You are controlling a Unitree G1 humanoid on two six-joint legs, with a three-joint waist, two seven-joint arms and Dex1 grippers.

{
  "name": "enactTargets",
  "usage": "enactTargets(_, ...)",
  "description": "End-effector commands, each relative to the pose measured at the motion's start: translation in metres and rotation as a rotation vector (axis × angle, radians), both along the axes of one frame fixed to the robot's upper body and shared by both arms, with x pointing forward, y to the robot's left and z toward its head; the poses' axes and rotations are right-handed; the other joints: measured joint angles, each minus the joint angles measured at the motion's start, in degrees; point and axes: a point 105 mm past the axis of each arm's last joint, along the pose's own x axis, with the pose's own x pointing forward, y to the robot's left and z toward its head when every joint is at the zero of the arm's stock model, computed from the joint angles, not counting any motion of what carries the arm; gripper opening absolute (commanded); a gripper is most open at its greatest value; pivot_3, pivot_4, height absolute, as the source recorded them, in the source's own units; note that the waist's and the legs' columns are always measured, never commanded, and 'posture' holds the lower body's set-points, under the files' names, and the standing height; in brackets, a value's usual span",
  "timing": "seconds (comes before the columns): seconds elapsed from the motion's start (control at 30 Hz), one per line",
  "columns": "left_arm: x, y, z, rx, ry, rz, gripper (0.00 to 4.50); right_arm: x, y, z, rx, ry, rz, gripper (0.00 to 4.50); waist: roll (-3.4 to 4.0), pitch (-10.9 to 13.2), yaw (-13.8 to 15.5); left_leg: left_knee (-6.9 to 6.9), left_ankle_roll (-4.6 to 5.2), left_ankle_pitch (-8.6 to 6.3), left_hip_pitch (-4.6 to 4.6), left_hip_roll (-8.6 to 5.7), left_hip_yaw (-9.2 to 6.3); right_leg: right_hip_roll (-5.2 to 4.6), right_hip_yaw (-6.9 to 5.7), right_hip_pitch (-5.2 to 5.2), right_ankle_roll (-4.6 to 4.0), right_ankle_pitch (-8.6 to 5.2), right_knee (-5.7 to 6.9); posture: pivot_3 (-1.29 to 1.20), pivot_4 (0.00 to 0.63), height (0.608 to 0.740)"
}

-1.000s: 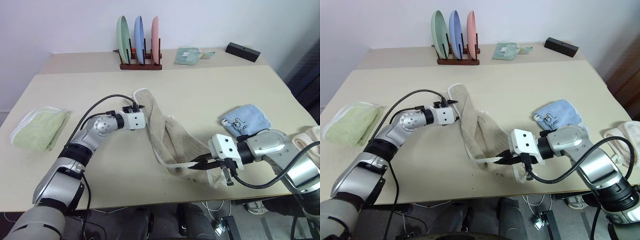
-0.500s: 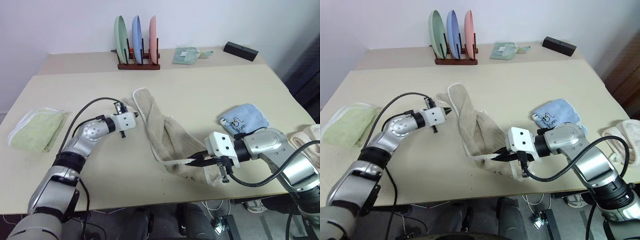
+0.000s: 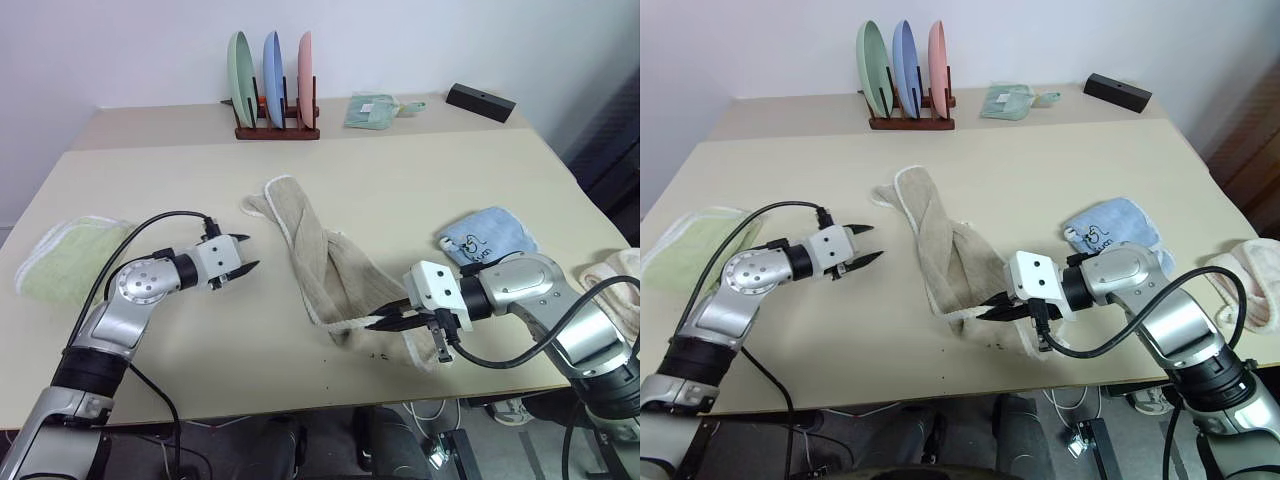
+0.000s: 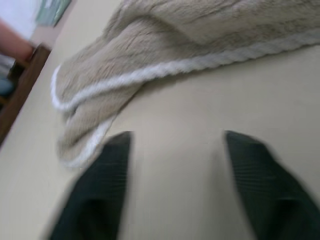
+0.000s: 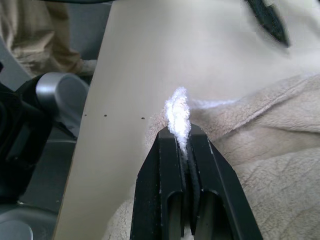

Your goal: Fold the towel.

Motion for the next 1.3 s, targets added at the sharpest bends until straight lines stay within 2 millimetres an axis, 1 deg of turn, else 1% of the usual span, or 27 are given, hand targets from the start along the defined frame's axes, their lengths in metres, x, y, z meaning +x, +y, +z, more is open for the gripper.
enactTargets(0.03, 0.020, -0.019, 0.003, 0.097, -0.091, -0.047, 4.11, 0.001, 0.004, 0.009, 0.017, -0.044, 0.020, 0.00, 0.00, 0.0, 0.1, 0.00, 0.00, 0.00, 0.01, 0.00, 0.00, 0.00, -0.02, 0.01, 0.00, 0.00, 0.00, 0.00, 0.150, 0.733)
enactTargets(0.13, 0.035, -0.028, -0.003, 0.178, -0.124, -0.068, 4.11, 0.000, 0.004, 0.010, 0.020, -0.050, 0.012, 0.00, -0.01, 0.0, 0.4, 0.02, 0.00, 0.00, 0.00, -0.02, 0.01, 0.00, -0.03, 0.02, 0.00, 0.00, -0.01, 0.00, 0.150, 0.733)
enactTargets(0.23, 0.041, -0.033, -0.006, 0.224, -0.151, -0.101, 4.11, 0.000, 0.004, 0.011, 0.022, -0.053, 0.007, 0.00, 0.00, 0.0, 0.4, 0.01, 0.01, -0.01, 0.00, -0.02, 0.03, 0.00, -0.01, -0.02, 0.00, 0.00, -0.02, 0.00, 0.150, 0.733)
enactTargets(0.27, 0.048, -0.039, -0.006, 0.220, -0.152, -0.103, 4.11, -0.001, 0.004, 0.011, 0.023, -0.055, 0.000, 0.00, 0.00, 0.0, 0.5, 0.00, 0.01, -0.01, 0.01, -0.02, 0.03, 0.00, -0.01, -0.01, 0.00, 0.00, -0.01, 0.00, 0.150, 0.733)
enactTargets(0.3, 0.053, -0.050, -0.005, 0.200, -0.147, -0.115, 4.11, -0.001, 0.004, 0.012, 0.024, -0.058, -0.008, 0.00, 0.00, 0.0, 0.7, 0.01, 0.01, 0.00, 0.03, -0.02, 0.03, 0.00, -0.01, 0.01, 0.00, 0.00, 0.00, 0.00, 0.150, 0.733)
enactTargets(0.33, 0.056, -0.058, -0.005, 0.187, -0.143, -0.126, 4.11, -0.001, 0.004, 0.013, 0.024, -0.059, -0.013, 0.00, 0.00, 0.0, 1.3, 0.03, 0.01, 0.00, 0.04, -0.03, 0.03, 0.00, -0.01, 0.04, 0.01, 0.01, 0.01, 0.00, 0.150, 0.733)
enactTargets(0.4, 0.058, -0.067, -0.007, 0.184, -0.136, -0.154, 4.11, -0.001, 0.004, 0.014, 0.026, -0.062, -0.021, 0.00, -0.02, 0.0, 1.8, 0.11, 0.02, 0.00, 0.03, -0.08, -0.04, -0.02, -0.10, 0.16, 0.08, 0.05, -0.03, 0.00, 0.150, 0.733)
enactTargets(0.43, 0.056, -0.071, -0.010, 0.189, -0.126, -0.178, 3.87, -0.001, 0.004, 0.015, 0.027, -0.064, -0.026, 0.00, -0.02, 0.0, 1.8, 0.12, 0.04, -0.01, 0.03, -0.09, -0.03, -0.01, -0.10, 0.19, 0.10, 0.06, -0.04, 0.00, 0.150, 0.733)
enactTargets(0.5, 0.054, -0.078, -0.011, 0.161, -0.119, -0.207, 3.24, -0.001, 0.004, 0.015, 0.029, -0.067, -0.036, 0.00, -0.02, 0.0, 1.6, 0.13, 0.08, -0.03, 0.03, -0.10, -0.01, -0.04, -0.08, 0.19, 0.12, 0.06, -0.07, 0.00, 0.150, 0.733)
enactTargets(0.6, 0.055, -0.078, -0.009, 0.136, -0.122, -0.203, 1.78, -0.002, 0.005, 0.016, 0.030, -0.068, -0.043, 0.00, -0.02, 0.0, 1.4, 0.12, 0.09, -0.04, 0.00, -0.09, -0.01, -0.05, -0.08, 0.12, 0.12, 0.06, -0.07, 0.00, 0.150, 0.733)
enactTargets(0.7, 0.054, -0.073, -0.009, 0.126, -0.125, -0.198, 0.30, -0.002, 0.006, 0.018, 0.032, -0.067, -0.044, 0.00, -0.02, 0.0, 1.3, 0.12, 0.09, -0.03, -0.01, -0.08, -0.01, -0.05, -0.08, 0.11, 0.12, 0.06, -0.06, 0.00, 0.150, 0.733)
enactTargets(0.73, 0.054, -0.070, -0.008, 0.120, -0.129, -0.191, 0.10, -0.002, 0.006, 0.018, 0.033, -0.067, -0.044, 0.00, -0.02, 0.0, 1.3, 0.12, 0.09, -0.04, 0.01, -0.08, -0.01, -0.05, -0.07, 0.12, 0.12, 0.06, -0.06, 0.00, 0.150, 0.733)
enactTargets(0.8, 0.055, -0.063, -0.004, 0.103, -0.132, -0.170, 0.10, -0.001, 0.007, 0.018, 0.035, -0.067, -0.042, 0.00, -0.02, 0.0, 1.2, 0.12, 0.09, -0.04, 0.00, -0.08, 0.00, -0.04, -0.06, 0.10, 0.12, 0.06, -0.07, 0.00, 0.150, 0.733)
enactTargets(0.9, 0.054, -0.053, 0.006, 0.047, -0.128, -0.140, 0.10, 0.000, 0.010, 0.021, 0.036, -0.071, -0.038, 0.00, -0.02, 0.0, 0.9, 0.09, 0.09, -0.04, -0.01, -0.05, 0.03, -0.01, -0.02, 0.02, 0.12, 0.06, -0.04, 0.00, 0.150, 0.733)
enactTargets(0.97, 0.045, -0.045, 0.015, 0.015, -0.109, -0.149, 0.10, 0.001, 0.011, 0.022, 0.038, -0.075, -0.036, 0.00, -0.02, 0.0, 0.8, 0.08, 0.08, -0.04, -0.03, -0.04, 0.05, -0.01, 0.00, -0.05, 0.12, 0.06, 0.00, 0.00, 0.150, 0.733)
enactTargets(1.07, 0.021, -0.035, 0.024, -0.039, -0.041, -0.161, 0.10, 0.002, 0.011, 0.025, 0.038, -0.077, -0.037, 0.00, -0.02, 0.0, -0.1, 0.06, 0.09, -0.04, -0.08, -0.02, 0.05, -0.03, 0.03, -0.10, 0.12, 0.06, 0.01, 0.00, 0.150, 0.733)
enactTargets(1.13, -0.005, -0.025, 0.030, -0.090, 0.053, -0.146, 0.10, 0.003, 0.010, 0.025, 0.036, -0.079, -0.039, 0.00, 0.00, 0.0, -0.4, 0.06, 0.09, -0.04, -0.15, -0.02, 0.04, -0.02, 0.03, -0.14, 0.12, 0.06, 0.00, 0.00, 0.150, 0.733)
enactTargets(1.2, -0.035, -0.018, 0.031, -0.123, 0.173, -0.136, 0.10, 0.004, 0.009, 0.026, 0.035, -0.080, -0.040, 0.00, 0.01, 0.0, -0.6, 0.05, 0.13, -0.07, -0.13, -0.02, 0.06, -0.02, 0.12, -0.14, 0.12, 0.06, -0.01, 0.00, 0.150, 0.733)
enactTargets(1.23, -0.048, -0.017, 0.031, -0.134, 0.220, -0.125, 0.10, 0.005, 0.009, 0.026, 0.035, -0.080, -0.040, 0.00, 0.03, 0.0, -0.7, 0.04, 0.13, -0.07, -0.15, 0.00, 0.07, 0.00, 0.14, -0.17, 0.11, 0.06, -0.01, 0.00, 0.150, 0.733)
enactTargets(1.3, -0.066, -0.013, 0.029, -0.140, 0.297, -0.081, 0.10, 0.006, 0.009, 0.026, 0.032, -0.080, -0.037, 0.00, 0.04, 0.0, -0.4, 0.02, 0.15, -0.08, -0.06, 0.00, 0.08, 0.00, 0.15, -0.11, 0.11, 0.05, 0.00, 0.00, 0.150, 0.733)
